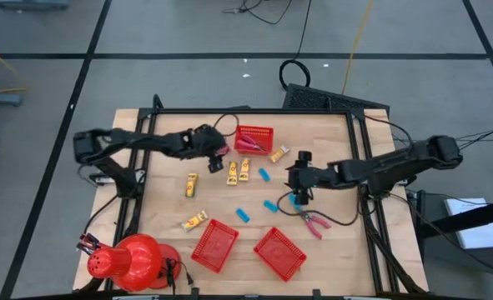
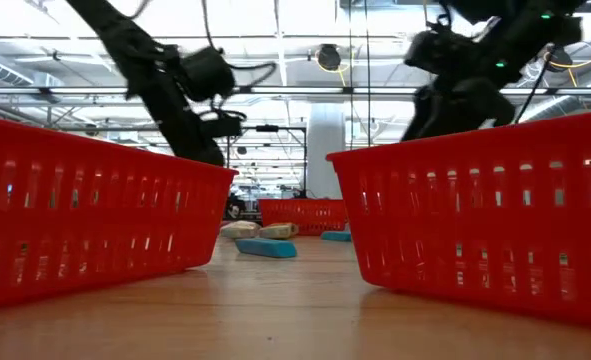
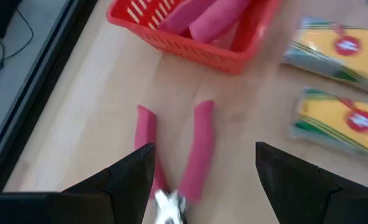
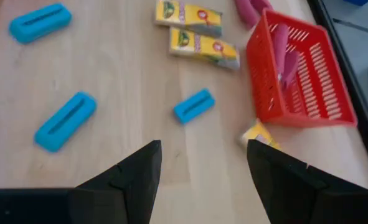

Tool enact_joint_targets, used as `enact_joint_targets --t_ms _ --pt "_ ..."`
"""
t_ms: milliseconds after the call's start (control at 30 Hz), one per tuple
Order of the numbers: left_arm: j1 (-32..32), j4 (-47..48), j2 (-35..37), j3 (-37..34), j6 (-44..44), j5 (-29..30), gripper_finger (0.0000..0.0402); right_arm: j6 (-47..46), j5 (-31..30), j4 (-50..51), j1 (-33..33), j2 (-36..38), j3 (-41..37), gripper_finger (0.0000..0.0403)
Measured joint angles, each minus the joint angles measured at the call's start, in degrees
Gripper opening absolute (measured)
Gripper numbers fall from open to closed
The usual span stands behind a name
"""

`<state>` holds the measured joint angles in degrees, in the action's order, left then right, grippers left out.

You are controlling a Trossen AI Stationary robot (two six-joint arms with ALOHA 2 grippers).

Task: Pick & Place School Supplies
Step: Put the top pink puncher into the top red basket

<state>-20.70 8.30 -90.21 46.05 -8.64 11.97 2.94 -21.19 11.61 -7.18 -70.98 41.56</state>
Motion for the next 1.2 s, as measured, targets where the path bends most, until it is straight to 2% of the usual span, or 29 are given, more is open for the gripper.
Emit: enact_joint_targets --t_ms 267,533,600,667,833,1000,1200 --pt "-3.63 7.76 -11.18 8.41 -1.95 -2.39 0.0273 -3.57 -0.25 -0.55 -2.84 5.32 -4.72 0.0226" --pt "-5.44 8.01 -14.42 10.17 -2.93 -1.65 0.0269 -5.33 -1.33 -0.54 -4.54 5.75 -5.51 0.0223" --pt "-5.36 8.27 -14.08 10.06 -3.11 -1.39 0.0248 -5.54 -1.33 -0.67 -4.99 5.75 -5.51 0.0219" --pt "-5.02 8.59 -13.97 10.03 -3.15 -1.17 0.0207 -5.92 -1.33 -0.73 -5.37 5.75 -5.51 0.0215" --pt "-4.14 9.45 -14.00 9.94 -4.21 -2.03 0.0044 -7.44 -1.31 -0.83 -5.40 5.73 -5.51 0.0206" --pt "-3.10 10.75 -13.48 9.87 -2.64 -1.49 0.0039 -8.07 -1.26 -0.86 -5.47 5.73 -5.51 0.0203" --pt "-0.54 14.32 -7.28 9.76 -0.88 5.48 0.0039 -8.30 -1.25 -1.40 -5.47 5.73 -5.51 0.0203"
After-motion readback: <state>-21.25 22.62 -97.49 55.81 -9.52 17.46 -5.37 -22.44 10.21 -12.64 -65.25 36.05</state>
